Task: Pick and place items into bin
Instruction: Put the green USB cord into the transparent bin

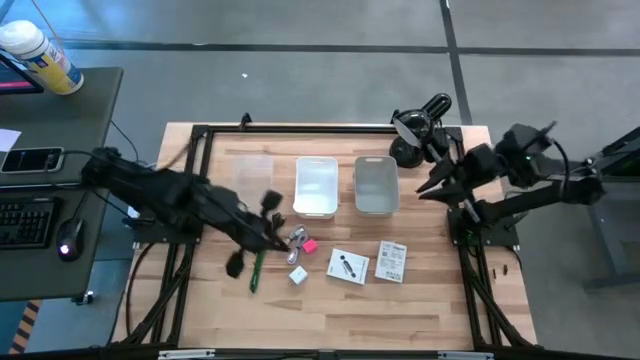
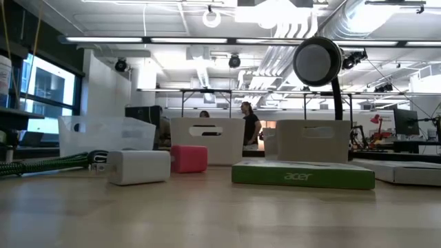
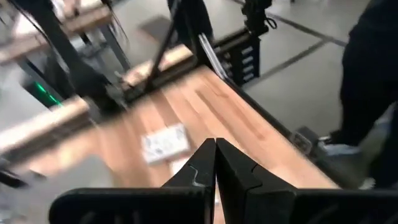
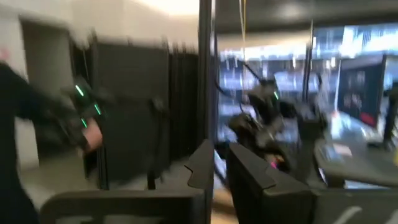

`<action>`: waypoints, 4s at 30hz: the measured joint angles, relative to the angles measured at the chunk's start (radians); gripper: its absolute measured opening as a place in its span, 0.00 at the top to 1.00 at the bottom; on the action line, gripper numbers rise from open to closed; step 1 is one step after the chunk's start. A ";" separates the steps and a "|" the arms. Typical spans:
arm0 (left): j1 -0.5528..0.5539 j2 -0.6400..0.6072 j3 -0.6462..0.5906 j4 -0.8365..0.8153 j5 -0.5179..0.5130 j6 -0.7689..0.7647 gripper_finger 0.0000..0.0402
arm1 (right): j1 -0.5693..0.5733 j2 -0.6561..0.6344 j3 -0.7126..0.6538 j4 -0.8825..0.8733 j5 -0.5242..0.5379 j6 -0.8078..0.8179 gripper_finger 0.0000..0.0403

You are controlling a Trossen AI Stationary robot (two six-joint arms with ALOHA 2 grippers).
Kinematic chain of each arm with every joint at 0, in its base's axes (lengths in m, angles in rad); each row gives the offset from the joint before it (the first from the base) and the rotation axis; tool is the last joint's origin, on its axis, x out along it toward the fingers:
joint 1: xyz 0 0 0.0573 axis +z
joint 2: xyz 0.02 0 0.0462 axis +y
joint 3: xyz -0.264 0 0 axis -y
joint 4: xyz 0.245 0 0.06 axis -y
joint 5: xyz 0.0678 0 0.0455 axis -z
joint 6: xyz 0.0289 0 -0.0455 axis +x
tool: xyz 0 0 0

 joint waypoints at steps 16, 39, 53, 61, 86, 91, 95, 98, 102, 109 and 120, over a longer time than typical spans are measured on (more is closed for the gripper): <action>-0.208 0.124 0.000 -0.551 -0.272 -0.636 1.00 | 0.049 0.173 0.173 -0.261 0.184 -0.076 0.94; -0.219 0.314 -0.163 -0.473 -0.149 -1.316 0.44 | 0.075 0.113 0.173 -0.366 0.190 -0.153 0.62; -0.137 0.353 -0.198 -0.507 -0.117 -1.733 0.44 | 0.072 0.047 0.173 -0.367 0.259 -0.189 0.64; -0.086 0.373 -0.252 -0.436 -0.109 -1.733 0.44 | 0.072 0.045 0.173 -0.368 0.259 -0.145 0.64; -0.048 0.473 -0.286 -0.396 -0.028 -1.647 0.44 | 0.071 0.046 0.173 -0.371 0.273 -0.128 0.64; -0.050 0.473 -0.337 -0.326 0.010 -1.673 0.44 | 0.071 0.046 0.173 -0.374 0.274 -0.133 0.64; -0.049 0.473 -0.338 -0.331 -0.001 -1.662 0.44 | 0.071 0.046 0.173 -0.374 0.274 -0.134 0.64; -0.048 0.473 -0.361 -0.280 0.004 -1.649 0.44 | 0.071 0.046 0.173 -0.374 0.274 -0.133 0.64; -0.048 0.466 -0.411 -0.198 0.029 -1.665 0.46 | 0.071 0.046 0.173 -0.374 0.275 -0.133 0.64; -0.049 0.468 -0.414 -0.195 0.029 -1.673 0.59 | 0.071 0.046 0.173 -0.374 0.297 -0.133 0.64; -0.049 0.470 -0.415 -0.214 0.031 -1.656 0.93 | 0.071 0.046 0.173 -0.375 0.297 -0.133 0.64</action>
